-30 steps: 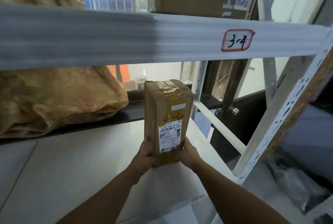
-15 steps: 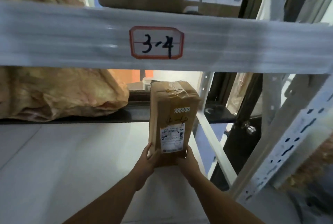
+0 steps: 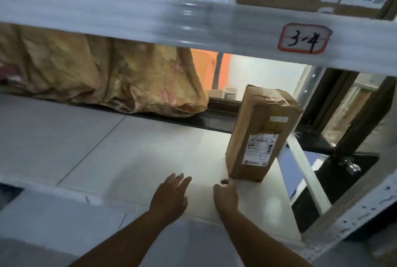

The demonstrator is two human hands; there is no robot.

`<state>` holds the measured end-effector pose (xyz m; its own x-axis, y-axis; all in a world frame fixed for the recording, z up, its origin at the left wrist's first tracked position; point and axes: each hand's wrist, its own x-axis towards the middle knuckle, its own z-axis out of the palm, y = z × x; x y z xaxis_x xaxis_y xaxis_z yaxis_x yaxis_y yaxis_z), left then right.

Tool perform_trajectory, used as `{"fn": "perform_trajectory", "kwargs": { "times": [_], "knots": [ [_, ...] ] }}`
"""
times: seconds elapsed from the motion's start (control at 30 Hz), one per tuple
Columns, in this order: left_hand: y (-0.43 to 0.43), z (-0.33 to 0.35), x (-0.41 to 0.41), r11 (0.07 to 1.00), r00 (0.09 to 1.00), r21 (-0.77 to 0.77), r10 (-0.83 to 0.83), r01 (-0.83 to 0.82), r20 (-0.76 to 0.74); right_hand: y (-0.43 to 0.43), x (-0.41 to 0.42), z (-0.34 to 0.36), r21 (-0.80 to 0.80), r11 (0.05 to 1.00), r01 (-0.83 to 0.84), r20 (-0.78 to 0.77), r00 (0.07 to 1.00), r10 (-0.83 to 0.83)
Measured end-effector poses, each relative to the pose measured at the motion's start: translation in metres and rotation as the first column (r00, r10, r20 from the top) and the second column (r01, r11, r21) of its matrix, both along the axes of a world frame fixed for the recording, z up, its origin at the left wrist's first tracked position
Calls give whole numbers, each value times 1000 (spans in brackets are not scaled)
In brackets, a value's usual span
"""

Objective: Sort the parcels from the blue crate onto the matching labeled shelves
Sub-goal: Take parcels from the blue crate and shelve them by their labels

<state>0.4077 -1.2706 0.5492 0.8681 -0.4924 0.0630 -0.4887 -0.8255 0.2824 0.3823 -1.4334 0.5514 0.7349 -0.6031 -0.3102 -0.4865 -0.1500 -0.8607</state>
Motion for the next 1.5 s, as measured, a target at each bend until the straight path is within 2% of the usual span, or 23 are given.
{"fn": "perform_trajectory", "kwargs": {
  "times": [0.07, 0.13, 0.23, 0.3, 0.37, 0.43, 0.57, 0.67, 0.77, 0.93, 1.1, 1.27, 1.5],
  "knots": [
    [54, 1, -9, 987, 985, 154, 26, -53, 169, 52, -2, 4, -183, 952, -247, -15, 969, 248],
    [109, 3, -25, 966, 972, 228, 70, -122, 223, 104, -6, 5, -380, 804, -458, -89, 883, 461],
    [205, 11, -64, 894, 951, 347, 218, -285, 219, 192, -16, 8, -624, 354, -697, -316, 639, 701],
    [264, 13, -83, 786, 902, 442, 374, -432, 217, 244, -23, 7, -692, 85, -717, -413, 490, 768],
    [321, 19, -108, 668, 805, 475, 567, -573, 175, 302, -33, 4, -690, -115, -714, -493, 348, 798],
    [375, 24, -135, 561, 717, 508, 673, -654, 179, 356, -42, 2, -653, -229, -722, -543, 235, 806],
    [456, 19, -187, 427, 567, 518, 812, -741, 141, 439, -54, 0, -622, -434, -652, -613, 62, 788],
    [508, 6, -225, 322, 430, 531, 899, -783, 89, 498, -58, -2, -592, -490, -639, -622, -24, 783],
    [558, -9, -264, 201, 254, 551, 967, -810, 20, 566, -63, -12, -540, -572, -618, -648, -128, 751],
    [630, -30, -312, 65, 55, 520, 998, -852, -35, 676, -68, -42, -484, -695, -532, -658, -303, 690],
    [695, -53, -336, -21, -98, 474, 985, -881, -139, 780, -51, -63, -422, -783, -456, -648, -452, 613],
    [748, -63, -340, -56, -174, 542, 970, -838, -169, 861, -25, -77, -372, -823, -429, -646, -517, 561],
    [812, -82, -343, -174, -321, 566, 932, -806, -169, 957, -14, -99, -301, -888, -349, -690, -563, 455]
  ]
}}
